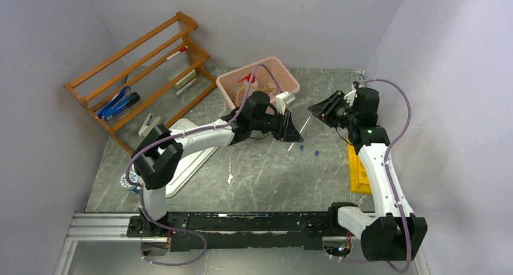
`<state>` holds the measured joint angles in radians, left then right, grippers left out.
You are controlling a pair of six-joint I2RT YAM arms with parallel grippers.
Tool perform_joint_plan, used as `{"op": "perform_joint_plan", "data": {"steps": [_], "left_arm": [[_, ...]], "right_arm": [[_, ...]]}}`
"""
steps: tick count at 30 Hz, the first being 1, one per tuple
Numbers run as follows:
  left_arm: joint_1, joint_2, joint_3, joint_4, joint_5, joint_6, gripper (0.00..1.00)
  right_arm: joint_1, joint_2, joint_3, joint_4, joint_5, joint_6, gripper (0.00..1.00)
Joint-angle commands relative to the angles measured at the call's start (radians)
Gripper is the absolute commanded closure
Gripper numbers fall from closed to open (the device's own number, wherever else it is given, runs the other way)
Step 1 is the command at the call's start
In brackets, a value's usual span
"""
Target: Organize the chemistry lab equipment
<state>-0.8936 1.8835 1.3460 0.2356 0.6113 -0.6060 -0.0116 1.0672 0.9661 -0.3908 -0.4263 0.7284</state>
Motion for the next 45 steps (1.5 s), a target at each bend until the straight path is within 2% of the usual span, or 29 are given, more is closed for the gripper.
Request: {"op": "perform_joint_plan", "data": {"steps": [1,4,13,16,20,26,28,33,34,37,38,41,45], "left_arm": [[-0.024,-0.016,0.042,-0.003,0.039,0.130,0.95],[-0.025,-0.021,0.068,-0.071,0.024,0.203,0.95],[-0.025,-0.024,0.130,-0.233,-0.098,0.383,0.95],[-0.025,-0.022,0.136,-0.263,-0.100,0.405,0.95],[-0.025,-0.022,0.140,-0.276,-0.095,0.429,0.95],[-0.024,-0.031,0.134,-0.279,-0.086,0.442,0.95],[-0.025,-0.034,0.131,-0.279,-0.083,0.442,0.95],[-0.025,-0.046,0.129,-0.289,-0.099,0.438,0.94],[-0.024,-0.048,0.130,-0.298,-0.118,0.433,0.85],[-0.020,-0.068,0.134,-0.334,-0.236,0.409,0.42],[-0.017,-0.078,0.134,-0.349,-0.278,0.406,0.32],[-0.003,-0.149,0.112,-0.375,-0.371,0.401,0.18],[0.001,-0.255,0.047,-0.396,-0.436,0.415,0.15]], "right_arm": [[0.004,0.015,0.039,-0.041,-0.018,-0.030,0.57],[0.004,0.048,0.088,-0.112,-0.022,-0.095,0.48],[0.004,0.118,0.221,-0.367,-0.067,-0.263,0.50],[0.004,0.125,0.212,-0.377,-0.115,-0.267,0.53],[0.004,0.139,0.204,-0.364,-0.106,-0.267,0.59],[0.004,0.156,0.181,-0.335,-0.091,-0.259,0.60],[0.005,0.158,0.176,-0.330,-0.099,-0.255,0.64],[0.004,0.162,0.182,-0.318,-0.087,-0.248,0.83],[0.004,0.155,0.187,-0.315,-0.061,-0.246,0.85],[0.004,0.124,0.221,-0.309,0.057,-0.247,0.86],[0.005,0.114,0.237,-0.311,0.102,-0.256,0.87],[0.004,0.089,0.287,-0.328,0.277,-0.298,0.87],[0.004,0.064,0.356,-0.350,0.522,-0.366,0.87]]}}
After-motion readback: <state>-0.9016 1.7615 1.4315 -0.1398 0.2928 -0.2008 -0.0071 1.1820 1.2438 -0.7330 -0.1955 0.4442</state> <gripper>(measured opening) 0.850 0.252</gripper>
